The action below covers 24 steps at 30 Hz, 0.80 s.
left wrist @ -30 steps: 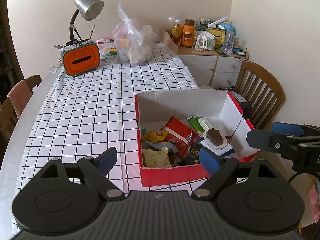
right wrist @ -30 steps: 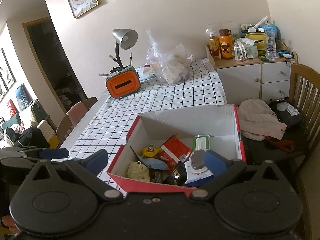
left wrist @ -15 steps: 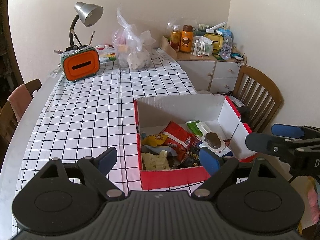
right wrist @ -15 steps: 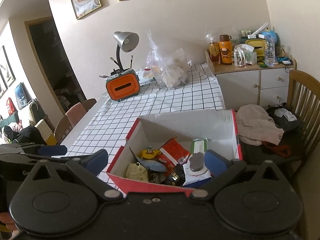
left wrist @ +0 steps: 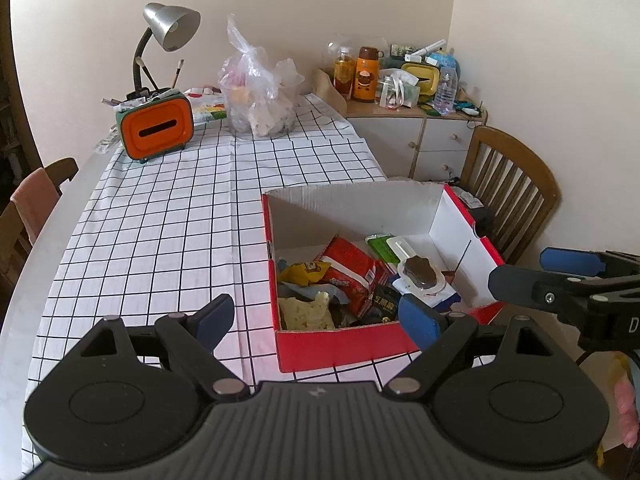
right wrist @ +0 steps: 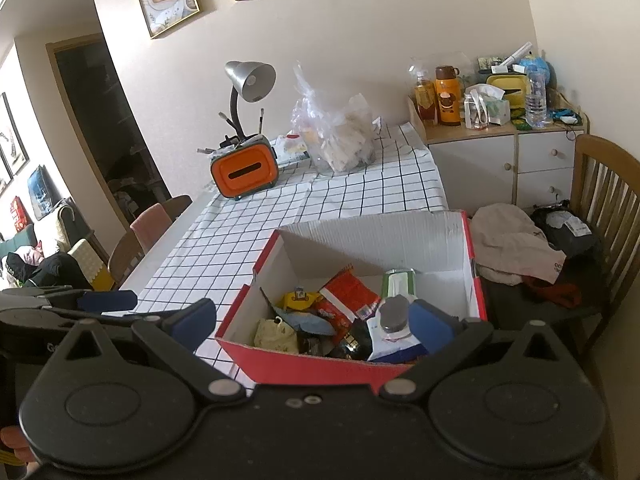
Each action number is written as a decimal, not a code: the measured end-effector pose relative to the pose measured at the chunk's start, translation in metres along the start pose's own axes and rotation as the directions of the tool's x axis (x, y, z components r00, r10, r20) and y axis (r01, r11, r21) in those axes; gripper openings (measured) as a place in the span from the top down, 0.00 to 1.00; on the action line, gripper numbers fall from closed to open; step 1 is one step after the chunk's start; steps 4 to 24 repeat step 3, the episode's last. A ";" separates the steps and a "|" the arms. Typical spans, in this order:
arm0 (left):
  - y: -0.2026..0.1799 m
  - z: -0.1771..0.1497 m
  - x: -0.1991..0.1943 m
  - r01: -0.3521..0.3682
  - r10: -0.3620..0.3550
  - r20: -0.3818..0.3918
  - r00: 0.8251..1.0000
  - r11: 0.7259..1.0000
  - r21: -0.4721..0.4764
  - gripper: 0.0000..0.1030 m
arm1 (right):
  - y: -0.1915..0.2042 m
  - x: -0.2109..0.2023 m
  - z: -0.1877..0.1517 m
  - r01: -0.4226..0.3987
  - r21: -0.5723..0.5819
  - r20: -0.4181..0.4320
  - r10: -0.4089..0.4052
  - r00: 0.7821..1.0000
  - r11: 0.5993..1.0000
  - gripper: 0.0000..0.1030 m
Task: Organize snacks
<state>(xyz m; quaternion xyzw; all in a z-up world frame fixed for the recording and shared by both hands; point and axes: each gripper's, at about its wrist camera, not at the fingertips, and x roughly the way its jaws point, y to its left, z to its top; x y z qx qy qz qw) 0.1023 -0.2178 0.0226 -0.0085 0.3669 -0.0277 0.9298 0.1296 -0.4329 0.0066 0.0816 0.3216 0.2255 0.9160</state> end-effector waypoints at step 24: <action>0.001 -0.002 0.000 0.001 -0.001 -0.008 1.000 1.000 -0.002 0.13 | 0.000 0.001 -0.003 0.003 0.002 -0.006 -0.003 1.000 1.000 0.00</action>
